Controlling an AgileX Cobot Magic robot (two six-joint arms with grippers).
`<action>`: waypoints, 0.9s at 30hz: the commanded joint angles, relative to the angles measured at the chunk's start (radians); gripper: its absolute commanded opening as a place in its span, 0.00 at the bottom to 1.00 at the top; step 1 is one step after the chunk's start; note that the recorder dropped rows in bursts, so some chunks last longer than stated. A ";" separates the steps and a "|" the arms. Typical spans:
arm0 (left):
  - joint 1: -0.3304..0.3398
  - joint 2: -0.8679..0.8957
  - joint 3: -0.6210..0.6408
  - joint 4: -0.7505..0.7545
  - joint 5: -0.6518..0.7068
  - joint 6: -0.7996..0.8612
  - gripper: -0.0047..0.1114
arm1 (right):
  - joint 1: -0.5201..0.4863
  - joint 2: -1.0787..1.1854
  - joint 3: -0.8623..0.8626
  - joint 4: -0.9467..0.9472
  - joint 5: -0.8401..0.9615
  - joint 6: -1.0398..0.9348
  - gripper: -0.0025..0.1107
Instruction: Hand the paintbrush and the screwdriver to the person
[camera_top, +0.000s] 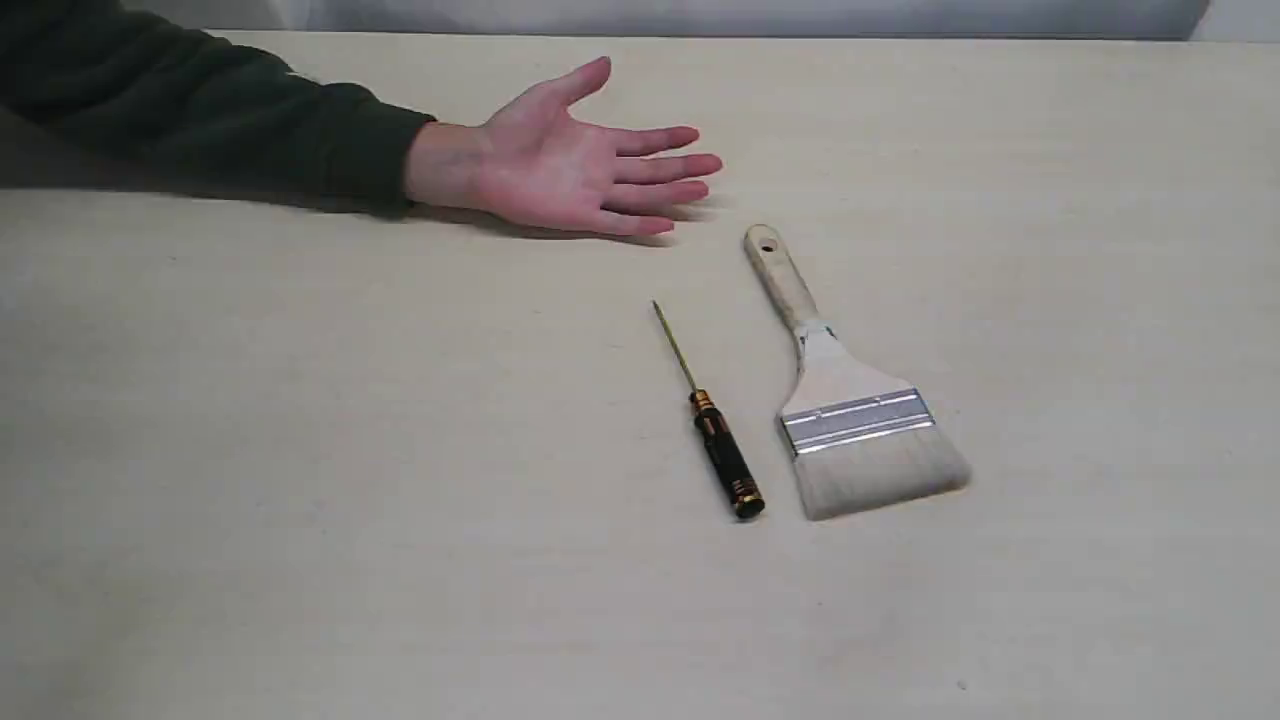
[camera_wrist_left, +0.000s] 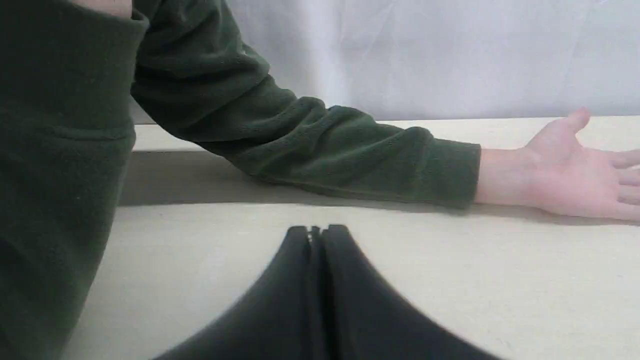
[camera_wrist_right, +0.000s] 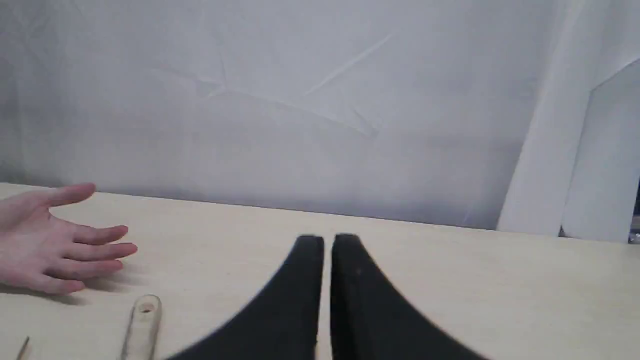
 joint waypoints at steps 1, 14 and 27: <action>-0.002 -0.002 0.002 -0.002 -0.003 -0.002 0.04 | -0.006 -0.006 0.003 0.102 -0.037 0.014 0.06; -0.002 -0.002 0.002 -0.004 -0.003 -0.002 0.04 | 0.050 -0.006 -0.035 0.304 -0.300 0.170 0.06; -0.002 -0.002 0.002 -0.004 -0.003 -0.002 0.04 | 0.190 0.429 -0.616 -0.006 0.014 0.154 0.06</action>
